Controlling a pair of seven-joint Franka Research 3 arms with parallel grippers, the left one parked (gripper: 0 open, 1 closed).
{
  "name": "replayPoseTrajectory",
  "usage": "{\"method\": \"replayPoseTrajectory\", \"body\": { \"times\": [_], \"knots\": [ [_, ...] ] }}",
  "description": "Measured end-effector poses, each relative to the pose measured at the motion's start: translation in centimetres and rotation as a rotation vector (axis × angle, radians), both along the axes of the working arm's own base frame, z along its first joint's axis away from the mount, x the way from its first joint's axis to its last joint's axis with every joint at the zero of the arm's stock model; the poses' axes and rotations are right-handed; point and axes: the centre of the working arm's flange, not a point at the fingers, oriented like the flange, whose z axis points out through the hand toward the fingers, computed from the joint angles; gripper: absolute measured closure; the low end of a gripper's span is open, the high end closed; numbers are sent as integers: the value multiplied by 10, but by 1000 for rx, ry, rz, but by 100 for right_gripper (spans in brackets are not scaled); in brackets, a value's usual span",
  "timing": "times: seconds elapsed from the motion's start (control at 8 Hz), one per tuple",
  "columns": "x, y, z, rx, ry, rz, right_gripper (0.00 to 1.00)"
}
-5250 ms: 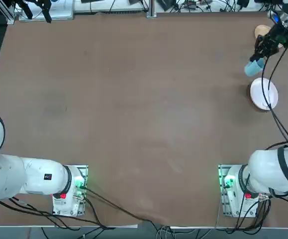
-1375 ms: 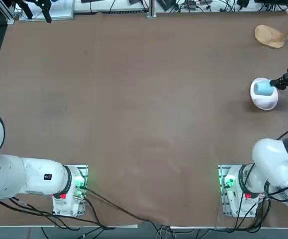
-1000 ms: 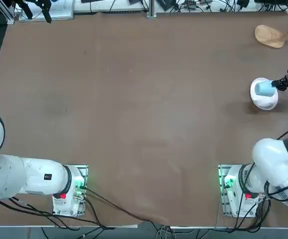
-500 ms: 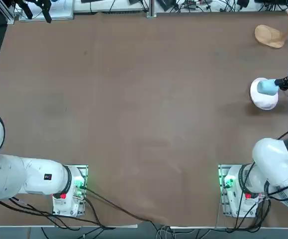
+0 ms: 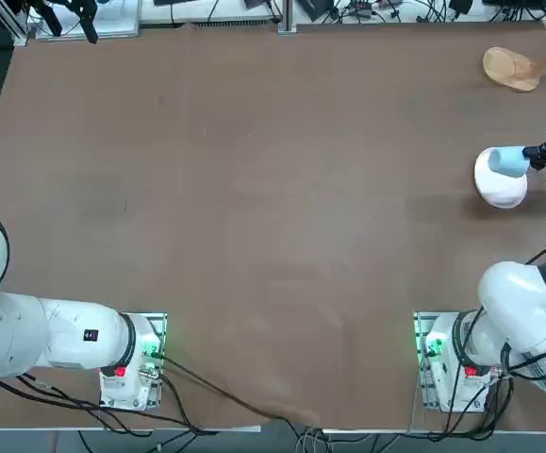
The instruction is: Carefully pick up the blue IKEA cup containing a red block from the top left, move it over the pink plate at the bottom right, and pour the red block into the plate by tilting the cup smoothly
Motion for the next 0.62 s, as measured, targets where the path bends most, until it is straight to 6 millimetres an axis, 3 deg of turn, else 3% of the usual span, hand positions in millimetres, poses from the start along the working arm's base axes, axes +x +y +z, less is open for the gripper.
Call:
{"method": "replayPoseTrajectory", "body": {
  "times": [0.62],
  "knots": [
    [-1,-11,-6,33,-16,-1,98]
  ]
}}
